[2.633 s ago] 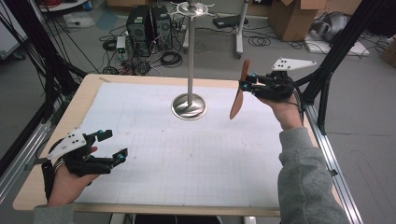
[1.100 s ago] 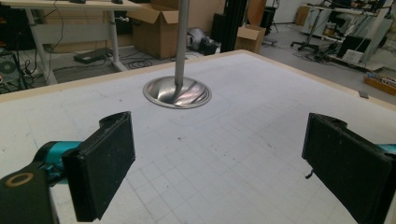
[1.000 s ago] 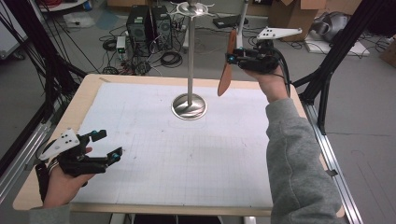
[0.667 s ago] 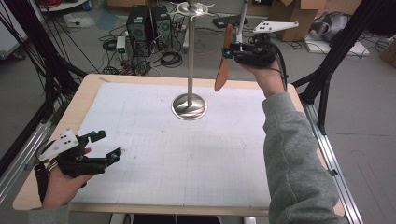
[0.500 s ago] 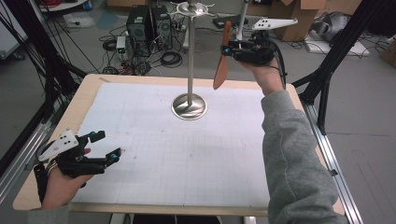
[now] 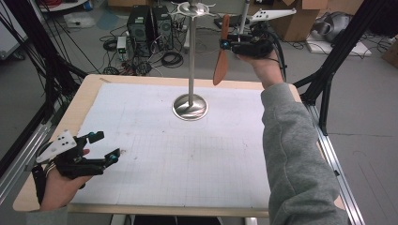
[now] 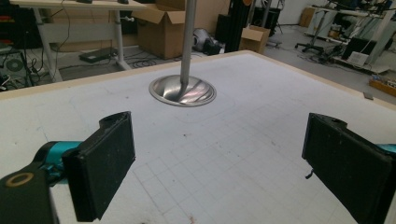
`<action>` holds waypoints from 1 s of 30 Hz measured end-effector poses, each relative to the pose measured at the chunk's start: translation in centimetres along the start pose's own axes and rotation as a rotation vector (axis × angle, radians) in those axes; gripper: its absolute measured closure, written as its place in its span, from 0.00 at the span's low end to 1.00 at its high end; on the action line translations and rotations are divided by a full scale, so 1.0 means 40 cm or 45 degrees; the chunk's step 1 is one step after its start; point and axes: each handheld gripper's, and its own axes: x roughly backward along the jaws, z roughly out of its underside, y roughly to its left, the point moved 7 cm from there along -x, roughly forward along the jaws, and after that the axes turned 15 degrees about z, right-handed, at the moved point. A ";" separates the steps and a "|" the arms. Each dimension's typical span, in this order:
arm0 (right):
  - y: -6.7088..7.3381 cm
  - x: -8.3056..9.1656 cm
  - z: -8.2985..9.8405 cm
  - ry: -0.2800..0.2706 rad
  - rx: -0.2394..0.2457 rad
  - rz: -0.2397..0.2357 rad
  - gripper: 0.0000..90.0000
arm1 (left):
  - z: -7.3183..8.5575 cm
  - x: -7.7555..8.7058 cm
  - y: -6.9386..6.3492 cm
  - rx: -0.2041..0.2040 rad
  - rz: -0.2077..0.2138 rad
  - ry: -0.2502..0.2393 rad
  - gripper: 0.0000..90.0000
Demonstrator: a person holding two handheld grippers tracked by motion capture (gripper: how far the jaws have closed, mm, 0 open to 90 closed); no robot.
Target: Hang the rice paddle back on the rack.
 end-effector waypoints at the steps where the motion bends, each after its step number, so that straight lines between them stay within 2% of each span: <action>1: -0.001 -0.001 -0.002 0.002 -0.003 0.000 0.72 | 0.001 0.001 0.000 0.004 0.000 0.003 0.11; 11: 0.006 -0.024 -0.031 0.000 -0.003 -0.008 0.72 | 0.000 0.007 0.001 0.005 -0.010 -0.002 0.11; 23: 0.005 -0.043 -0.032 0.013 -0.009 0.012 0.72 | -0.002 0.018 0.000 0.003 -0.015 -0.009 0.11; 30: 0.009 -0.056 -0.033 0.003 -0.023 0.001 0.72 | 0.000 0.019 0.002 0.006 -0.019 -0.007 0.11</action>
